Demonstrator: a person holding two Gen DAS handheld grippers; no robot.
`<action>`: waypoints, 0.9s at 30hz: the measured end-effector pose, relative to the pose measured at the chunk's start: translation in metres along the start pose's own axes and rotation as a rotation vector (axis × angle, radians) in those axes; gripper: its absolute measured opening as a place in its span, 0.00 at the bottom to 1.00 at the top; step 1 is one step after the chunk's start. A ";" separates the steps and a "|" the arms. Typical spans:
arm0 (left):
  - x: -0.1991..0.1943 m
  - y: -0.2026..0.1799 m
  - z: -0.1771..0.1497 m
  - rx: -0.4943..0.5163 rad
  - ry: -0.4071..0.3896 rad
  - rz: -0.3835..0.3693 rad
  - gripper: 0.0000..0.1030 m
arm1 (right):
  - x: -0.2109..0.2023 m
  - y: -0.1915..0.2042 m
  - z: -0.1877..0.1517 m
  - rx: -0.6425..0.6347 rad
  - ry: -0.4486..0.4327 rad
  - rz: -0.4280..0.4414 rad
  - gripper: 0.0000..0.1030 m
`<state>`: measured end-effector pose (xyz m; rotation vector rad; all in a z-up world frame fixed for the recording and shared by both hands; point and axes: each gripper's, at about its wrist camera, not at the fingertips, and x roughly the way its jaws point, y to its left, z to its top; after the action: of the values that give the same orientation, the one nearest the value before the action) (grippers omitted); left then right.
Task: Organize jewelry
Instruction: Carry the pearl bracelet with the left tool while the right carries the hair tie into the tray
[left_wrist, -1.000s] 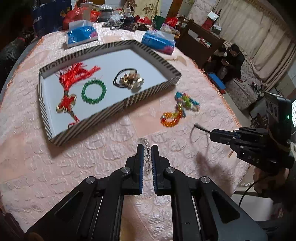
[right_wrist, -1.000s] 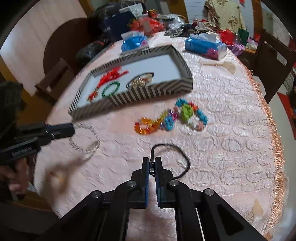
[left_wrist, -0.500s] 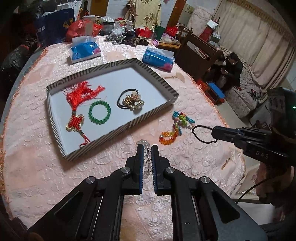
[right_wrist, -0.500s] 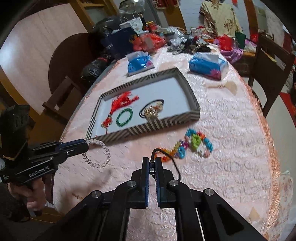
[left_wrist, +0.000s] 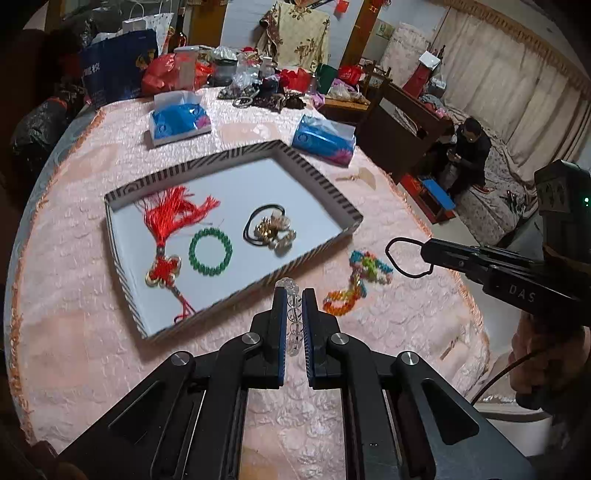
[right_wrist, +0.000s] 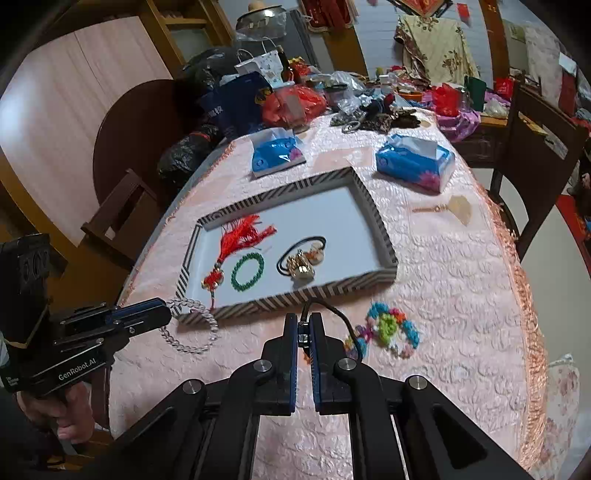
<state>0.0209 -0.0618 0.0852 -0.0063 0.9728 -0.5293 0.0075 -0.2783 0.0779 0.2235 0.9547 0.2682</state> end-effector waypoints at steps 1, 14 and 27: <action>0.000 0.000 0.003 -0.003 -0.003 -0.002 0.06 | 0.000 0.001 0.003 -0.004 -0.004 -0.004 0.05; 0.016 0.012 0.038 -0.056 -0.011 0.029 0.06 | 0.012 0.012 0.032 -0.055 0.005 0.006 0.05; 0.054 0.036 0.077 -0.114 0.014 0.109 0.06 | 0.054 0.024 0.079 -0.121 0.029 0.026 0.05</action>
<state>0.1203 -0.0712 0.0784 -0.0520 1.0098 -0.3738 0.0988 -0.2440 0.0876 0.1214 0.9618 0.3526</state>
